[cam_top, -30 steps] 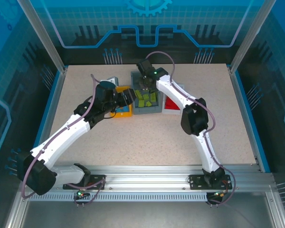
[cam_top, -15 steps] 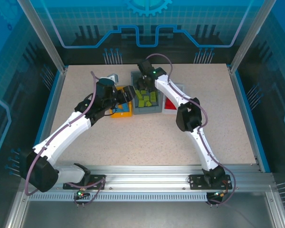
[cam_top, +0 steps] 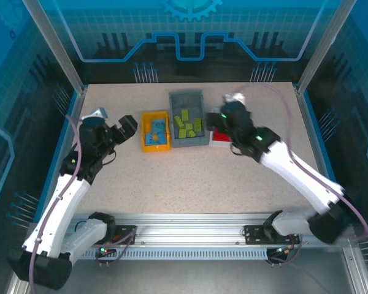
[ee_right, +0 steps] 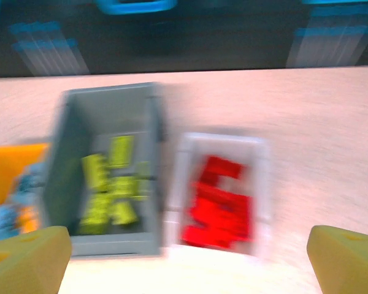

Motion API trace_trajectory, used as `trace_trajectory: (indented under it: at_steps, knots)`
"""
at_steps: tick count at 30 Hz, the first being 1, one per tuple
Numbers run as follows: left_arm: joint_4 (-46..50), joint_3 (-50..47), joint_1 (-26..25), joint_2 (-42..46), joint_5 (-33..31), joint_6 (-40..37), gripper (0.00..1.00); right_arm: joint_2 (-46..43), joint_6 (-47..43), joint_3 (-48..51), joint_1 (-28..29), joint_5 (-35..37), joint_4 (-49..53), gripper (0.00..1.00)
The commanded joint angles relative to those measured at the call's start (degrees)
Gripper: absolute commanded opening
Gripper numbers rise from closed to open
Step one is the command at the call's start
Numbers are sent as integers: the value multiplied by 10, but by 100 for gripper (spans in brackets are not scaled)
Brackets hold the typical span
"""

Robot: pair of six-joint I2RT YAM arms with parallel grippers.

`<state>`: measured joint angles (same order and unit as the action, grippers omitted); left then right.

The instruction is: Sort the legos into containers by color

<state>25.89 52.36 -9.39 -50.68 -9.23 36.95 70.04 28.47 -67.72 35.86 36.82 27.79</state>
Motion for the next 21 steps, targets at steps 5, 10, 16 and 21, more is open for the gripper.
trace_trajectory:
  at_steps: [5,10,16,21]
  knots:
    - [-74,-160,6,-6,-284,-85,99,-147,-87,311,-188,22,-154,100]
    - [-289,-254,6,-45,-263,-287,99,-163,-189,458,-241,-25,-360,100]
    - [-570,-332,35,-168,-198,-344,99,-46,-220,489,-294,-109,-559,100]
    - [-686,-300,49,-289,-135,-366,99,44,-234,458,-327,-189,-647,100]
